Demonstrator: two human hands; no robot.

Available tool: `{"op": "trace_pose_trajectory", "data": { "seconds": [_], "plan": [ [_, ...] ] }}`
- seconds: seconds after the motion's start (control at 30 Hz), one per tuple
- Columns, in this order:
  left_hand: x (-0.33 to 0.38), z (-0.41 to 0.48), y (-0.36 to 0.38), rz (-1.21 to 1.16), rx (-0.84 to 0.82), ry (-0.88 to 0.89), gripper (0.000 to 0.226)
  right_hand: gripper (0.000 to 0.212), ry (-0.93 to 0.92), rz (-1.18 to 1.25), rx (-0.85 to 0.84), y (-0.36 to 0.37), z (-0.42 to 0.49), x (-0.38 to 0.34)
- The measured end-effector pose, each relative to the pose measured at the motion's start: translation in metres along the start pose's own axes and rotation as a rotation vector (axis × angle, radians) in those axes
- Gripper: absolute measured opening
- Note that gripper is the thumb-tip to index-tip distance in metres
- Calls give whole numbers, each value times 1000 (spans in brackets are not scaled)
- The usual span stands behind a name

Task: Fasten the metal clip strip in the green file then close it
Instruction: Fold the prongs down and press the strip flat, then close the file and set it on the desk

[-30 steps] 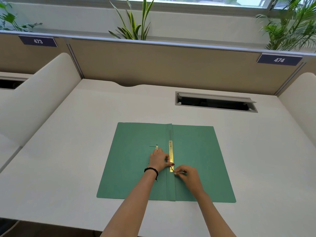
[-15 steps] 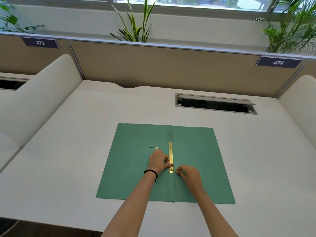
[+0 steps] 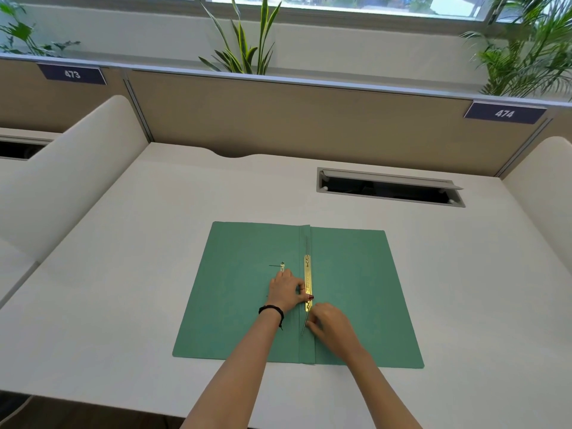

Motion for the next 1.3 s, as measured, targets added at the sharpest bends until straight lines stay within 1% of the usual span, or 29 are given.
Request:
{"op": "trace_pose_trajectory", "data": {
  "seconds": [0.07, 0.13, 0.17, 0.23, 0.3, 0.33, 0.37, 0.4, 0.47, 0.53, 0.6, 0.67, 0.73, 0.77, 0.83, 0.9, 1.0, 1.07, 1.13, 1.23, 1.3],
  "plan": [
    [0, 0, -1, -3, -11, 2, 31, 10, 4, 14, -11, -1, 1, 0],
    [-1, 0, -1, -27, -28, 11, 30, 5, 26, 105, -29, -3, 2, 3],
    [-3, -1, -2, -55, -41, 26, 28, 7, 38, 166, -46, -4, 2, 5],
    [-11, -7, -6, -214, -79, 88, 23, 17, 70, 304, -68, -5, 3, 9],
    [-27, -16, -15, -477, -63, 135, 12, 25, 124, 458, -53, -6, 3, 13],
    [-37, -21, -21, -578, 0, 117, 13, 27, 154, 527, -39, -7, 3, 15],
    [-49, -25, -27, -648, 97, 85, 21, 27, 179, 582, -26, -9, 3, 16],
    [-63, -31, -34, -683, 207, 40, 26, 25, 199, 622, -16, -9, 4, 18],
    [-91, -42, -45, -702, 381, -61, 23, 21, 226, 672, -8, -10, 6, 19],
    [-118, -54, -55, -646, 473, -141, 14, 22, 244, 673, -6, -11, 9, 20],
    [-145, -65, -60, -526, 516, -223, 13, 22, 263, 641, -6, -9, 13, 21],
    [-162, -76, -61, -440, 526, -340, 25, 22, 283, 615, 2, -7, 16, 22],
    [-169, -87, -62, -444, 560, -461, 42, 23, 308, 589, 5, -6, 19, 21],
    [-169, -92, -63, -463, 586, -505, 47, 22, 321, 577, -5, -6, 21, 21],
    [-172, -94, -64, -525, 609, -553, 45, 22, 348, 563, -45, -7, 25, 21],
    [-173, -93, -67, -626, 586, -554, 38, 23, 381, 552, -97, -9, 30, 22],
    [-179, -91, -70, -830, 528, -485, 18, 25, 408, 533, -157, -13, 34, 24],
    [-184, -93, -74, -930, 500, -452, 15, 23, 407, 528, -174, -15, 34, 24],
    [-185, -93, -80, -1030, 466, -468, 18, 21, 408, 528, -173, -14, 33, 23],
    [-170, -95, -94, -1050, 435, -471, 16, 22, 431, 573, -140, -14, 32, 25],
    [-159, -98, -107, -1017, 491, -409, 14, 24, 457, 633, -103, -15, 31, 27]
  ]
}}
Point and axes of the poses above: each hand's wrist, its own z-axis towards the middle knuckle, its own y-axis out of the palm, x = y × z, the point moved 2 cm from there along z, towards the middle knuckle, and after that the axes turned 8 degrees about -x, right-handed, at the moved point
